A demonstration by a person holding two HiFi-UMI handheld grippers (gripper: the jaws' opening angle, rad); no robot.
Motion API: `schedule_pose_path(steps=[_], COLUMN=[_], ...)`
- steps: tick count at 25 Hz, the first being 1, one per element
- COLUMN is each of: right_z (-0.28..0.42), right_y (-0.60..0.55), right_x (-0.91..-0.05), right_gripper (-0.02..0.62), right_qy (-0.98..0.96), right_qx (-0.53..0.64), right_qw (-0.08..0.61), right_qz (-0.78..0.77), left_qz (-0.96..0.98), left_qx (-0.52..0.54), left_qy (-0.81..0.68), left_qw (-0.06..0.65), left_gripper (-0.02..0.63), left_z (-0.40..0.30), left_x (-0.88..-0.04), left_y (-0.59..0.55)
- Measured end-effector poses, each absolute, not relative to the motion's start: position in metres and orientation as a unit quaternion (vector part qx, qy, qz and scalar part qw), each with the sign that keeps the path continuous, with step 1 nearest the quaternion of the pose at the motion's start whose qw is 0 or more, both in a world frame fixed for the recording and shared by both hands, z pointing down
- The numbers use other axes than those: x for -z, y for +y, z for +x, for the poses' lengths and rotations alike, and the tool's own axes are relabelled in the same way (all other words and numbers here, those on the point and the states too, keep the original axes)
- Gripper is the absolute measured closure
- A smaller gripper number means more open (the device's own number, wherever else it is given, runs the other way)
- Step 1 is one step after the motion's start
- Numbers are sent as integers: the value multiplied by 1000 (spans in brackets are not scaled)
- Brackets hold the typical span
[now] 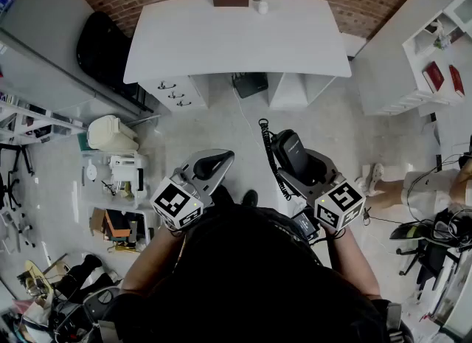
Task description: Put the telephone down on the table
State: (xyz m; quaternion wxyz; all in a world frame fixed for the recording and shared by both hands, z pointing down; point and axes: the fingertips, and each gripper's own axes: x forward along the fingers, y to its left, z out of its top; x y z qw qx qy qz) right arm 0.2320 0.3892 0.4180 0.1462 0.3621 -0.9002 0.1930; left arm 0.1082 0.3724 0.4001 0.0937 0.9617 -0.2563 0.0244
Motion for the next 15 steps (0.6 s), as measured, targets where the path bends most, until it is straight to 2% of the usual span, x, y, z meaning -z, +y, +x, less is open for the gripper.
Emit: schedule_pose_path(steps=[15], right_z=[223], right_y=[388], right_x=[-416], right_gripper=[322], right_qy=[-908], right_qx=[-189], right_qw=[146], right_qz=[345], left_qz=[959], left_qx=[-23], left_qy=[-266], left_qw=[97], left_gripper=[600], left_z=[101], left_x=[-403], left_y=[370])
